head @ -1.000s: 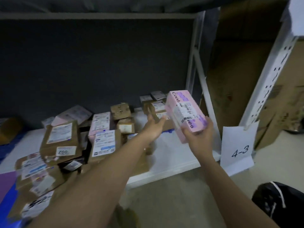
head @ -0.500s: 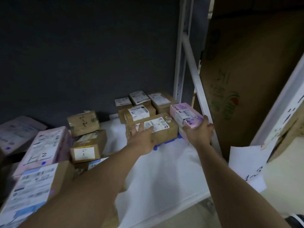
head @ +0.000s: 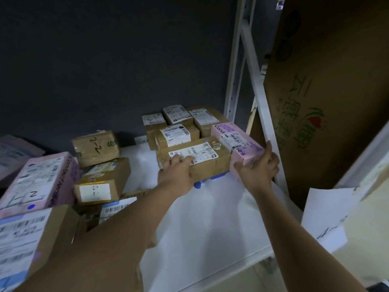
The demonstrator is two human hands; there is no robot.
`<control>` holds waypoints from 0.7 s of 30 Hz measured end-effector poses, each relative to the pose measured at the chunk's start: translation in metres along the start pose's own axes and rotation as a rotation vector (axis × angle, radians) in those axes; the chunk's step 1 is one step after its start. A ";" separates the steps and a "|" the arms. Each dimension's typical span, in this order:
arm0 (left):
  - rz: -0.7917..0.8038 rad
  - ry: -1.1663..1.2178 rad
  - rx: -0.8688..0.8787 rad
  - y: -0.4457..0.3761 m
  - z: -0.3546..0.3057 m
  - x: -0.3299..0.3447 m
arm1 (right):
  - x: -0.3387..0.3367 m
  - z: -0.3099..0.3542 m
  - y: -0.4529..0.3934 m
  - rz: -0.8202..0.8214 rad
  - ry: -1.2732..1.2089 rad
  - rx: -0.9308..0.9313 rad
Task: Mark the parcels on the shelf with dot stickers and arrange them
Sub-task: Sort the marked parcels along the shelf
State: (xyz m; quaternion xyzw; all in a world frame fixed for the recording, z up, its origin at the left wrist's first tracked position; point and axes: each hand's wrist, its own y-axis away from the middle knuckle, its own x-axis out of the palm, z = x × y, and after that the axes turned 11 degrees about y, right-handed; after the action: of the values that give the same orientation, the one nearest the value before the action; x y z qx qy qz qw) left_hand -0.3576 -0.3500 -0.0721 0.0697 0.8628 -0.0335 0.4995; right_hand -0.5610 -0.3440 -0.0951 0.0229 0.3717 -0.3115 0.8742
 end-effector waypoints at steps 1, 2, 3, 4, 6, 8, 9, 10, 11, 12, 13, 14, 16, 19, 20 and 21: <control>0.004 -0.011 0.002 0.000 0.000 0.001 | 0.000 0.000 0.003 0.012 0.008 -0.017; 0.014 -0.023 0.002 0.001 -0.001 0.001 | 0.001 0.001 0.005 0.028 0.011 -0.029; 0.030 -0.035 -0.001 0.002 -0.001 0.000 | 0.002 0.003 0.007 0.040 0.008 -0.032; 0.049 -0.045 -0.004 0.004 -0.001 -0.002 | 0.002 0.004 0.009 0.043 0.005 -0.029; 0.064 -0.050 -0.007 0.011 -0.002 -0.007 | 0.002 0.007 0.019 0.019 0.034 -0.041; 0.048 -0.042 -0.003 0.021 -0.001 -0.016 | 0.000 0.015 0.035 -0.022 0.085 -0.128; 0.035 -0.035 -0.008 0.029 0.000 -0.020 | -0.002 0.020 0.044 -0.034 0.093 -0.183; 0.017 -0.023 -0.014 0.038 0.002 -0.026 | -0.002 0.026 0.054 -0.044 0.091 -0.238; -0.006 -0.007 -0.014 0.048 0.004 -0.031 | -0.004 0.034 0.064 -0.033 0.079 -0.275; -0.036 0.012 -0.005 0.059 0.006 -0.036 | -0.006 0.043 0.076 0.007 0.058 -0.298; -0.070 0.029 0.007 0.071 0.008 -0.043 | -0.008 0.053 0.089 0.055 0.041 -0.320; -0.095 0.043 0.013 0.084 0.011 -0.051 | -0.010 0.063 0.103 0.091 0.032 -0.352; -0.120 0.037 -0.001 0.108 0.020 -0.067 | -0.014 0.083 0.132 0.156 0.023 -0.429; -0.122 0.042 -0.025 0.141 0.045 -0.089 | -0.020 0.111 0.178 0.252 -0.012 -0.523; -0.115 0.058 -0.036 0.152 0.054 -0.096 | -0.021 0.120 0.192 0.295 -0.016 -0.544; -0.118 0.069 -0.047 0.163 0.064 -0.104 | -0.023 0.128 0.206 0.344 -0.010 -0.559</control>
State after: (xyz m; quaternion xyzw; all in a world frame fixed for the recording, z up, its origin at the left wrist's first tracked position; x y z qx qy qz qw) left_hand -0.2262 -0.2062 -0.0123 0.0081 0.8828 -0.0402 0.4680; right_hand -0.3755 -0.2009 -0.0270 -0.1572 0.4294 -0.0453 0.8882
